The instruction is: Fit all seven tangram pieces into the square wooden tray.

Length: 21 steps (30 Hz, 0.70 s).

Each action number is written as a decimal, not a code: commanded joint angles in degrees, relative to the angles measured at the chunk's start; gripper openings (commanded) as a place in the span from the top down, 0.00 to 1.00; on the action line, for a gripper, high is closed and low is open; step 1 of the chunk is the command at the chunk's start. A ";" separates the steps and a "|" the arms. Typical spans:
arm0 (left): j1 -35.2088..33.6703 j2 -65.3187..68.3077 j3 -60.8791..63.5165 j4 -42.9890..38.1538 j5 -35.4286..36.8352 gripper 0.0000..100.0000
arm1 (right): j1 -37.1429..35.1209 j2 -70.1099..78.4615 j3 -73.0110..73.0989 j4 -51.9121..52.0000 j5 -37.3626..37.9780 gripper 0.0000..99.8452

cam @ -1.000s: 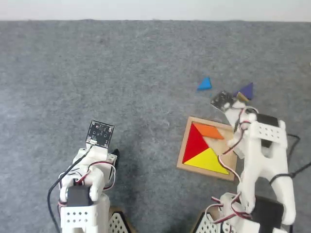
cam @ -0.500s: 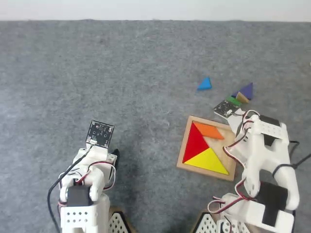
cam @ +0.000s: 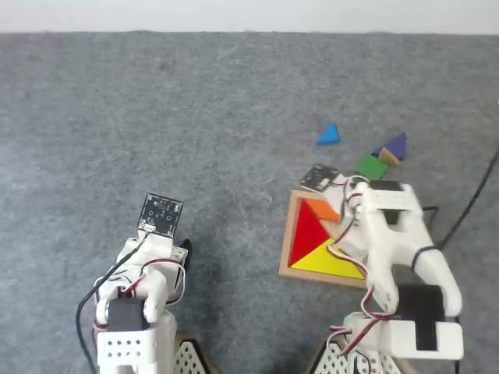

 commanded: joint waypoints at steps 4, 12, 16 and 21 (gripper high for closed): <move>-0.18 -1.14 -0.75 0.35 0.53 0.82 | -5.41 1.01 -2.99 -1.36 -6.42 0.65; -0.18 -1.14 -0.75 0.35 0.53 0.82 | -1.27 -7.16 -4.84 -1.01 -9.32 0.65; -0.18 -1.14 -0.75 0.35 0.53 0.82 | 3.56 -17.98 -6.07 5.49 -5.71 0.65; -0.18 -1.14 -0.75 0.35 0.53 0.82 | 14.81 -26.68 -9.05 8.92 -0.79 0.65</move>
